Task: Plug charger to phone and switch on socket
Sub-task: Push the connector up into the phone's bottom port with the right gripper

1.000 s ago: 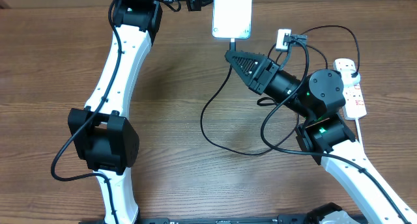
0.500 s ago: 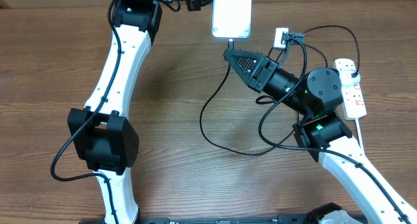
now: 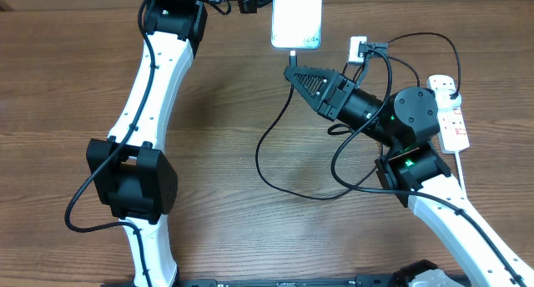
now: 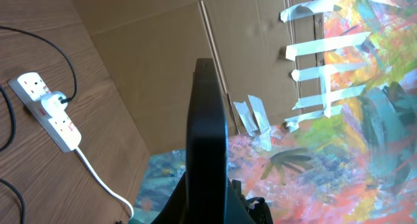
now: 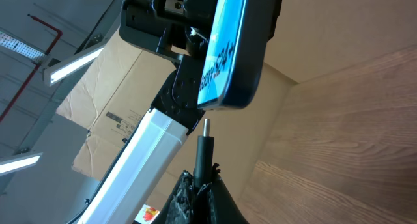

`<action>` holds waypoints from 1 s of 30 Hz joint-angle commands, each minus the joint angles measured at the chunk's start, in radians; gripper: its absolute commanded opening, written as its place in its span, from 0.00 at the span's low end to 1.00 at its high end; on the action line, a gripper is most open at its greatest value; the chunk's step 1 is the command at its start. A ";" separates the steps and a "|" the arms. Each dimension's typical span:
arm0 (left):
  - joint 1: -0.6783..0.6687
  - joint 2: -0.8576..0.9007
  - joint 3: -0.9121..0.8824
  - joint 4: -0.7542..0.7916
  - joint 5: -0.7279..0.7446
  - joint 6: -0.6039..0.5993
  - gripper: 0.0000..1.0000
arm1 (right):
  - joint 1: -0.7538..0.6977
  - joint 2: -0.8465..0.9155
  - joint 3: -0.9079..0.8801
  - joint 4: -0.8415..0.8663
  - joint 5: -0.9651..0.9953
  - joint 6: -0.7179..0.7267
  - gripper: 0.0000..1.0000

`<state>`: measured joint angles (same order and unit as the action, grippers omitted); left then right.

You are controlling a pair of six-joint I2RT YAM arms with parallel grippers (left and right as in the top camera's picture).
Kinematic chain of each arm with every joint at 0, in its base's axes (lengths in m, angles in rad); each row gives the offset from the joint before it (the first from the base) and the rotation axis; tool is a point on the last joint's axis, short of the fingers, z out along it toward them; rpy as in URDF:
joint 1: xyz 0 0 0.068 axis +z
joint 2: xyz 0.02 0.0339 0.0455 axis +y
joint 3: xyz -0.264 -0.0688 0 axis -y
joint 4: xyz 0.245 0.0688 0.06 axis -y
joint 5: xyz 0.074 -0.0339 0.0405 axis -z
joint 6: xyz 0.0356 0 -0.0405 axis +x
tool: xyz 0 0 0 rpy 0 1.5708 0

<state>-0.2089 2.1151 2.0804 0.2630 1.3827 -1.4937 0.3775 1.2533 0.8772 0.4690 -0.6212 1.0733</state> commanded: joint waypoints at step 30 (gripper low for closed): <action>-0.034 -0.015 0.017 0.011 -0.023 0.021 0.04 | -0.048 0.006 0.006 0.013 0.000 0.027 0.04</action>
<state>-0.2295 2.1151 2.0804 0.2626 1.3525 -1.4899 0.3401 1.2533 0.8772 0.4717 -0.6468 1.0996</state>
